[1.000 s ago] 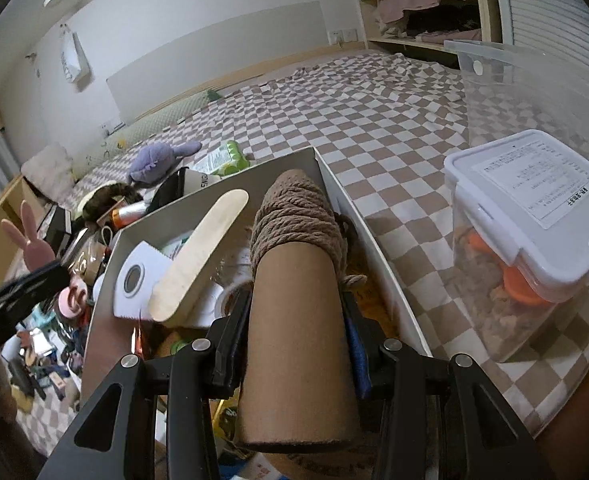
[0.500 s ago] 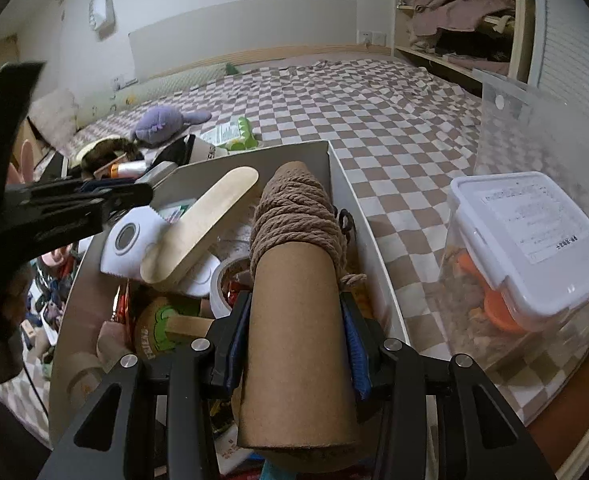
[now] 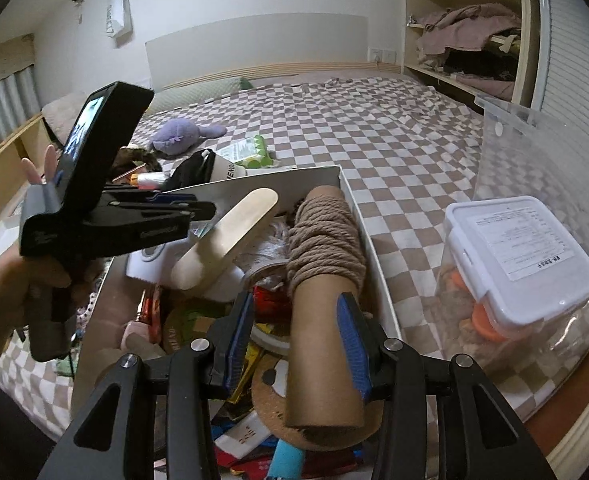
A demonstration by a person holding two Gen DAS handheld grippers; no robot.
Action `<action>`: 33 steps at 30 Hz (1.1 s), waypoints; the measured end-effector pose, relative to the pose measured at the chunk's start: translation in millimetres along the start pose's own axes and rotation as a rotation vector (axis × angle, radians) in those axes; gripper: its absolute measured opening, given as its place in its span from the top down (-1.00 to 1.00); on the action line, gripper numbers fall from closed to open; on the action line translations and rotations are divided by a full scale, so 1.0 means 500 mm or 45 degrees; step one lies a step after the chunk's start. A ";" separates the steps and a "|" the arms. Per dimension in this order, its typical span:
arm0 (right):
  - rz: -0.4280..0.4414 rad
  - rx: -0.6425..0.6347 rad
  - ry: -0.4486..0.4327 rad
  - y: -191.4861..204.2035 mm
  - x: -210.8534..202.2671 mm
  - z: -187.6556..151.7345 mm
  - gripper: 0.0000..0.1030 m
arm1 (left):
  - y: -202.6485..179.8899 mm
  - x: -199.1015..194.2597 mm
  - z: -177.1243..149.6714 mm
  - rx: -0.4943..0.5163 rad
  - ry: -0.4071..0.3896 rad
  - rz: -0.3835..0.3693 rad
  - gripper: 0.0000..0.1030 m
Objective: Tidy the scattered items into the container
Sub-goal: 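Carry the tube and lighter into the white SHOES box with both grippers, then open both grippers to drop the tube and lighter into the box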
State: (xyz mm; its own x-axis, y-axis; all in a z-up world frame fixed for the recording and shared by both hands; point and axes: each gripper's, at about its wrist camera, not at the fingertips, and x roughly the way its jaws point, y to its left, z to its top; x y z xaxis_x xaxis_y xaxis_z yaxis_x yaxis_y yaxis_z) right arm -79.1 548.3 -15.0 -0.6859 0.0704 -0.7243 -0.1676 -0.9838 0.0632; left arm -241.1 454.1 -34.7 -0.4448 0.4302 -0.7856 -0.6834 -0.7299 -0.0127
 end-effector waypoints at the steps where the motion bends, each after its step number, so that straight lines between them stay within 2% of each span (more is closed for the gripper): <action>1: 0.000 -0.001 0.003 0.001 0.000 -0.001 0.15 | 0.001 -0.003 0.001 -0.004 -0.005 -0.001 -0.02; 6: -0.007 0.004 0.001 0.008 0.001 -0.005 0.15 | 0.000 -0.016 -0.005 0.002 -0.004 -0.009 -0.04; 8: -0.001 0.011 0.000 0.010 0.000 -0.004 0.15 | -0.001 -0.023 -0.010 0.010 -0.007 -0.002 -0.20; 10: 0.010 0.016 0.001 0.014 -0.002 -0.003 0.15 | -0.004 -0.033 -0.016 0.025 -0.019 0.020 -0.47; 15: 0.006 0.011 0.000 0.027 -0.008 -0.002 0.15 | -0.007 -0.061 -0.026 0.047 -0.046 0.028 -0.58; 21: 0.003 0.030 -0.003 0.034 -0.026 -0.004 0.15 | -0.019 -0.110 -0.047 0.072 -0.074 -0.015 -0.59; 24: -0.007 0.032 -0.005 0.040 -0.039 -0.007 0.15 | -0.021 -0.136 -0.060 0.076 -0.109 0.026 -0.59; 33: -0.011 0.037 -0.017 0.071 -0.073 -0.017 0.15 | 0.022 -0.193 -0.097 -0.012 -0.145 0.041 -0.60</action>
State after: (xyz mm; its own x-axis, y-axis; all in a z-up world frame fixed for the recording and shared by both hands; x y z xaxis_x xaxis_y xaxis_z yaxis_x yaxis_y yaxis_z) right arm -53.8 509.4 7.9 -0.6937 0.0813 -0.7156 -0.1940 -0.9780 0.0769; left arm -177.5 379.0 11.2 -0.5294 0.4639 -0.7103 -0.6628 -0.7488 0.0051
